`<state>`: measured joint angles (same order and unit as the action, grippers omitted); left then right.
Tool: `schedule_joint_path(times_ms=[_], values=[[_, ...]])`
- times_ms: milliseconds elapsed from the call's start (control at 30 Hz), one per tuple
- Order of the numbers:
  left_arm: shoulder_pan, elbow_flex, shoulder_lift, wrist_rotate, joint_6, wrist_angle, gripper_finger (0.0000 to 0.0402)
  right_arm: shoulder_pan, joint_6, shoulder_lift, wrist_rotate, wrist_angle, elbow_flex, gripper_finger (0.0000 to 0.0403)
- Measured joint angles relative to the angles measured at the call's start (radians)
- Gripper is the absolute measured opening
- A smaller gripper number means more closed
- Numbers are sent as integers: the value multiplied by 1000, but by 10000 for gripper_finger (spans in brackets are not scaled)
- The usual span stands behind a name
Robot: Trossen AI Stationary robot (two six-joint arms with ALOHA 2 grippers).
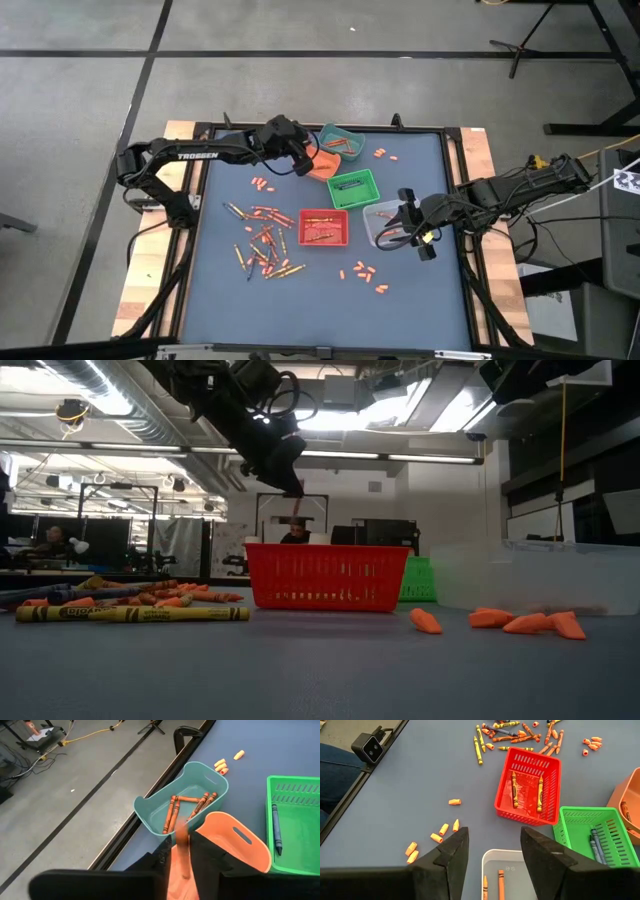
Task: Sort crayons
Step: Put the orange crayon into the orange bin, then put the light orange crayon into the transparent bin
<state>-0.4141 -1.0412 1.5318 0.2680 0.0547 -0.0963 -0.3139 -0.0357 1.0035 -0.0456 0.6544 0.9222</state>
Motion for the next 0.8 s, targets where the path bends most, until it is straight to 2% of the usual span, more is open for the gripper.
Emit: schedule_joint_path(times_ms=[233,500,800], values=[[1,0,0,0,-3,0,78,0,0,0,0,0,0,179],[44,0,0,-13,-176,-113,79,0,0,0,0,2,0,179],[149,0,0,-335,-290,-317,79,0,0,0,0,3,0,179]])
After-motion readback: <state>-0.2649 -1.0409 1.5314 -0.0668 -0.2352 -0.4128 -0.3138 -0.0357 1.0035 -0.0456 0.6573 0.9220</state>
